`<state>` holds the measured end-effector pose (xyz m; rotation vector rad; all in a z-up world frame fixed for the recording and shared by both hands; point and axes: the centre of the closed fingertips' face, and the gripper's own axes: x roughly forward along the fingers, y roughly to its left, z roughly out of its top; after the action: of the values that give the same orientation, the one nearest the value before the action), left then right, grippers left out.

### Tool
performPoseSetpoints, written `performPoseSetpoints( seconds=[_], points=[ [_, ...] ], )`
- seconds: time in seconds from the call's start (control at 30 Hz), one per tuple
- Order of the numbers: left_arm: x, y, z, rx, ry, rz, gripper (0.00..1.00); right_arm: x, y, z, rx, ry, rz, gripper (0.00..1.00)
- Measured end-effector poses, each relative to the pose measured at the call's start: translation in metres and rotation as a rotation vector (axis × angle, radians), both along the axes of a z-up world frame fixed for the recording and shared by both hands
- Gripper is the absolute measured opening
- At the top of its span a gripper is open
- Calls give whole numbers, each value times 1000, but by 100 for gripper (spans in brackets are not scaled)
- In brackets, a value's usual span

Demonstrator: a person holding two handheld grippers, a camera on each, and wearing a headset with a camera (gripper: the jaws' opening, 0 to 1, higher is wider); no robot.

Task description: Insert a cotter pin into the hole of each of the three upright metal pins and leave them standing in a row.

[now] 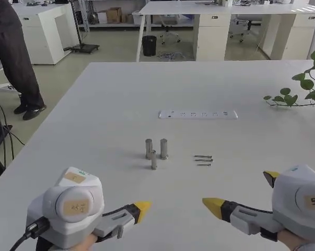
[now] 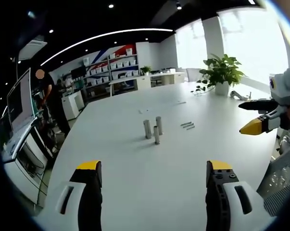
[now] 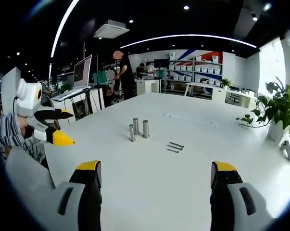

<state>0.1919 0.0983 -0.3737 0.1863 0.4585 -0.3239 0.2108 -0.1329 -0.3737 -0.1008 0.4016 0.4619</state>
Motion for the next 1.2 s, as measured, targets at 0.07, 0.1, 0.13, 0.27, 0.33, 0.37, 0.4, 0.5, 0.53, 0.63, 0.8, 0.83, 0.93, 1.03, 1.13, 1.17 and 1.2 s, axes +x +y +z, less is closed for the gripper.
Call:
performPoseSetpoints(
  seconds=[0.07,0.1,0.13,0.27,0.33,0.37,0.4,0.5,0.53,0.63,0.8,0.83,0.93,1.03,1.13,1.17,1.2],
  points=[
    [0,0,0,-3,-3,-3,88,1,2,2,15,-6,2,94],
    [0,0,1,-3,-4,-2,88,1,2,2,13,-5,6,94],
    [1,-1,1,-3,-5,-4,88,1,3,1,10,-3,7,94],
    [1,-2,2,-12,-9,-9,88,1,3,1,14,-3,8,93],
    [1,-3,1,-8,-8,-14,88,2,2,0,15,-2,6,93],
    [1,-3,1,-7,-8,-15,87,2,2,-1,15,-1,6,93],
    [1,-3,1,-7,-9,-15,87,2,1,-1,14,2,6,93],
    [1,-4,1,-19,-8,-14,87,2,2,-1,15,2,9,93],
    [1,-4,0,-21,-9,-14,87,2,3,-1,16,1,14,93],
    [1,-5,-3,-14,0,-19,84,1,5,0,22,1,22,92],
    [7,-8,-6,-18,-2,-28,78,-1,8,-1,34,5,36,91],
    [8,-8,-7,-22,-2,-29,77,-1,9,-2,37,9,40,91],
    [16,-11,-12,-38,5,-38,76,-1,11,-4,36,16,50,90],
    [24,-13,-15,-38,7,-52,71,1,13,-4,30,14,63,89],
    [38,-15,-21,-48,6,-61,69,4,16,-2,40,13,77,88],
    [42,-15,-22,-52,9,-62,68,5,16,-2,44,16,78,88],
    [47,-16,-22,-61,11,-66,66,7,17,-1,49,17,81,87]
  ],
)
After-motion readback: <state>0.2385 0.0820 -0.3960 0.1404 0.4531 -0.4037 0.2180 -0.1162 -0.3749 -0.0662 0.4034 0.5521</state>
